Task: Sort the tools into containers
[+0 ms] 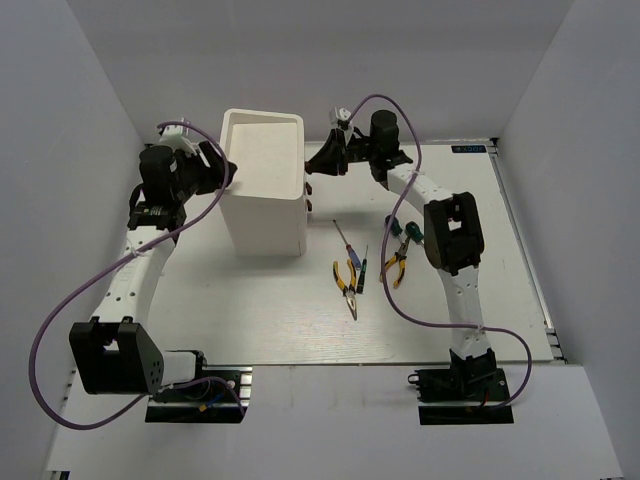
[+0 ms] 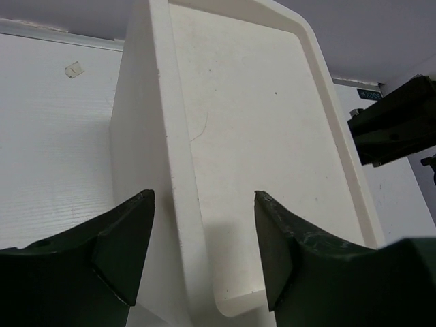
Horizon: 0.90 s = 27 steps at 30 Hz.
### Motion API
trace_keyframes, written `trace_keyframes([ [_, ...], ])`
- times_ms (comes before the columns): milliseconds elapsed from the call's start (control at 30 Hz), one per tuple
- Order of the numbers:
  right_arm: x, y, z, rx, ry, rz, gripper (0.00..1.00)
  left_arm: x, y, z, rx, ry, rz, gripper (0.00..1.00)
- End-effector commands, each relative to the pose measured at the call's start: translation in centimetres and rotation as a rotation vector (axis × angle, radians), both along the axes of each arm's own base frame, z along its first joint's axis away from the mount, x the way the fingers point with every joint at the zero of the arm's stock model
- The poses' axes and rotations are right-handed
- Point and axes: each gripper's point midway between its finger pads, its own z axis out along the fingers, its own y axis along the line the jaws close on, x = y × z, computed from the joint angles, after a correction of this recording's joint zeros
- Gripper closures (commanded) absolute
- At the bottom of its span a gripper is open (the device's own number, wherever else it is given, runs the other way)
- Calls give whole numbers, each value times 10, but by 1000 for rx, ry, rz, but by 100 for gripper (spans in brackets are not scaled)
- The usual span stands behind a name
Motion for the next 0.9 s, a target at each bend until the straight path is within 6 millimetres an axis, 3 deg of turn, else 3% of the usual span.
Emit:
trace_keyframes([
  [0, -12, 0, 49, 50, -91, -11, 86, -2, -7, 3, -7, -14, -33, 31],
  [67, -11, -3, 43, 45, -75, -30, 100, -2, -7, 3, -7, -14, -33, 32],
  [133, -14, -4, 52, 54, -90, -46, 100, -3, -7, -1, -7, -5, -33, 38],
  [167, -14, -8, 43, 42, -70, -54, 100, -3, -7, -1, -7, -5, -33, 40],
  [200, -16, -10, 55, 51, -87, -75, 100, -3, -7, -1, -7, -5, -33, 45],
  [333, -12, -24, 34, -12, -74, -153, 100, -2, -6, -2, -4, -5, -24, 54],
  [467, -6, -38, 17, -63, -82, -214, 100, -1, -3, 0, 1, -5, -5, 55],
  [867, 21, -85, -6, -165, -81, -354, 100, 1, 1, -8, 15, 10, 10, 58],
])
